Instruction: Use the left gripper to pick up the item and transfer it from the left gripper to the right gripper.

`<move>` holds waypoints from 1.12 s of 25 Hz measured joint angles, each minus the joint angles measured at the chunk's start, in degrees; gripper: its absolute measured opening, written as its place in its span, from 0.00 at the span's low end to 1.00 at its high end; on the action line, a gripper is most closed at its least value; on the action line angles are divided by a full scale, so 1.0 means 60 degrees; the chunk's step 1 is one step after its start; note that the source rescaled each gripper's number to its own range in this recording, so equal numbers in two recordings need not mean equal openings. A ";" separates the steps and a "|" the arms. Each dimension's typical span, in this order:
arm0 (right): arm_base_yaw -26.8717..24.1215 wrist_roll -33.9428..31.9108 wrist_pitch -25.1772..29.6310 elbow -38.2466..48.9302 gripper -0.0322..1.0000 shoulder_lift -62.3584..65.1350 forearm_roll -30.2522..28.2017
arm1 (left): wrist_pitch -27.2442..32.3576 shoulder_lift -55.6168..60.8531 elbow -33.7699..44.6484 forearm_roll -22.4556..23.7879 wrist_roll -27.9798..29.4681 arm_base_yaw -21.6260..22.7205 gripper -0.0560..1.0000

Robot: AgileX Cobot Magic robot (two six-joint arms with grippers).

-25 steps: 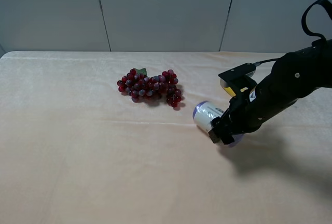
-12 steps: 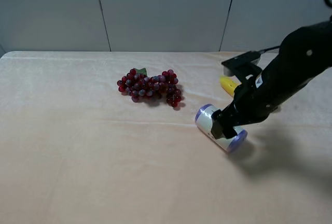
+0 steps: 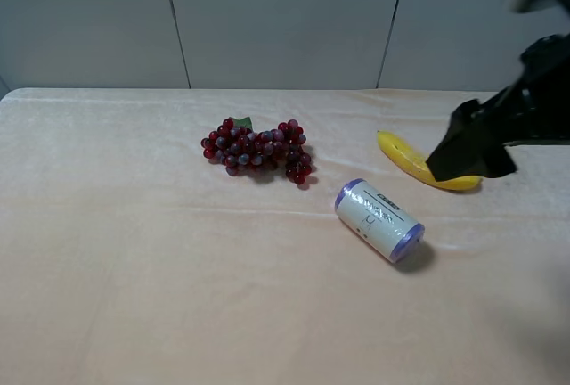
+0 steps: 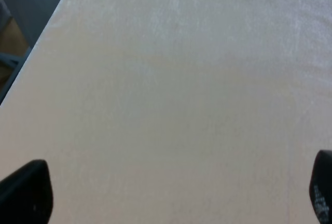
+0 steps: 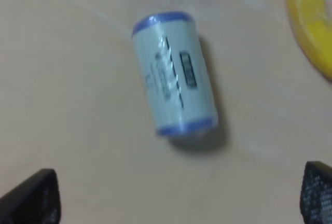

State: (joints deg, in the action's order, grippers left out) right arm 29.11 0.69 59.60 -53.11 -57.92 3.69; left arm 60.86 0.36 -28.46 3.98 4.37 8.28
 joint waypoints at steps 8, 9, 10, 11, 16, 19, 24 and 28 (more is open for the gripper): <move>0.0000 -0.0812 0.1546 0.1065 1.00 0.3836 -0.0074 | 0.0000 0.0000 0.0000 0.0000 0.0000 0.0000 0.99; 0.0000 -0.0826 0.1592 0.1346 1.00 0.4301 -0.0115 | 0.0000 0.0000 0.0000 0.0000 0.0000 0.0000 0.99; 0.0000 -0.0834 0.1624 0.1671 1.00 0.4844 -0.0164 | 0.0000 0.0000 0.0000 0.0000 0.0000 0.0000 0.99; 0.0000 -0.0834 0.1659 0.1971 1.00 0.5372 -0.0261 | 0.0000 0.0000 0.0000 0.0000 0.0000 0.0000 0.99; 0.0000 -0.1007 0.1252 0.3039 1.00 0.7503 -0.0615 | 0.0000 0.0000 0.0000 0.0000 0.0000 0.0000 0.99; 0.0000 -0.1077 0.0572 0.3528 1.00 0.8495 -0.0615 | 0.0000 0.0000 0.0000 0.0000 0.0000 0.0000 0.99; 0.0000 -0.0753 -0.0027 0.4112 1.00 0.9566 -0.0615 | 0.0000 0.0000 0.0000 0.0000 0.0000 0.0000 0.99; 0.0000 -0.0677 -0.0063 0.4156 1.00 0.9698 -0.0615 | 0.0000 0.0000 0.0000 0.0000 0.0000 0.0000 0.98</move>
State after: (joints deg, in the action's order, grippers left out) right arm 29.11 -3.38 59.22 -28.17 0.26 0.00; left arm 60.86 0.36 -28.46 3.98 4.37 8.28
